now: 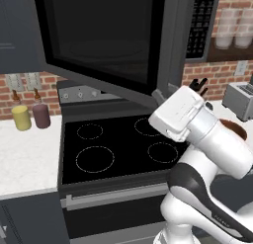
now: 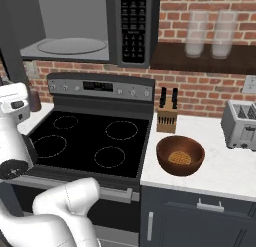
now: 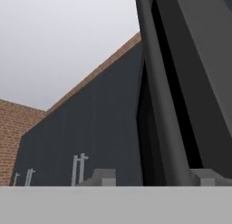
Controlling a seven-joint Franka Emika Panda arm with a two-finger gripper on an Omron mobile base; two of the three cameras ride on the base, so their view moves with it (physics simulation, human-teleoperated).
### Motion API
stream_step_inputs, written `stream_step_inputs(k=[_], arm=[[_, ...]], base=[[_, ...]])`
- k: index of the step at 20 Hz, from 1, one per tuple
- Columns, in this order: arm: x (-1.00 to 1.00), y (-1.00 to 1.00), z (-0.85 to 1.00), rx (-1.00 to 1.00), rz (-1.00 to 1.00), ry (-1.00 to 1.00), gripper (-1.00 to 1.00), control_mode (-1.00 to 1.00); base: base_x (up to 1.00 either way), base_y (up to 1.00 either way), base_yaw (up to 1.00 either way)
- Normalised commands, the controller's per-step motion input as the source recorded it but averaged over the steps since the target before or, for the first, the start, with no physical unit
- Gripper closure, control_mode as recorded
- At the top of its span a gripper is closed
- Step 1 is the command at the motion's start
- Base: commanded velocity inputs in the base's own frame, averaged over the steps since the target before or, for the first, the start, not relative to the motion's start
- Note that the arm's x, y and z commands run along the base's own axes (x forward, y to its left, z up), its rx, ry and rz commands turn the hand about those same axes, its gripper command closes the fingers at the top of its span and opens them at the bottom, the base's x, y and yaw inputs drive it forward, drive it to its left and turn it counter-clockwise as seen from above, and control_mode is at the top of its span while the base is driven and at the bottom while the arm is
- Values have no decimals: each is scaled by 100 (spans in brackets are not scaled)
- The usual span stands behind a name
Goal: Open the microwave, place the bowl with waffle inside the microwave, then close the microwave door and turn it on.
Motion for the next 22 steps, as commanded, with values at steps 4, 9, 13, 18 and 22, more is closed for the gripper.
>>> stream_step_inputs(k=[4, 9, 13, 18, 22], arm=[[-100, 100, 29, -60, 5, 39, 100, -100], [-100, 100, 37, -59, 5, 39, 100, -100], [-100, 96, 44, -61, 7, 35, -100, -100], [-100, 16, 61, -44, 0, 18, -100, -100], [-100, -64, 42, -14, -10, 5, -100, -100]], base=[[0, 0, 0], [0, 0, 0], [0, 0, 0], [0, 0, 0], [0, 0, 0]])
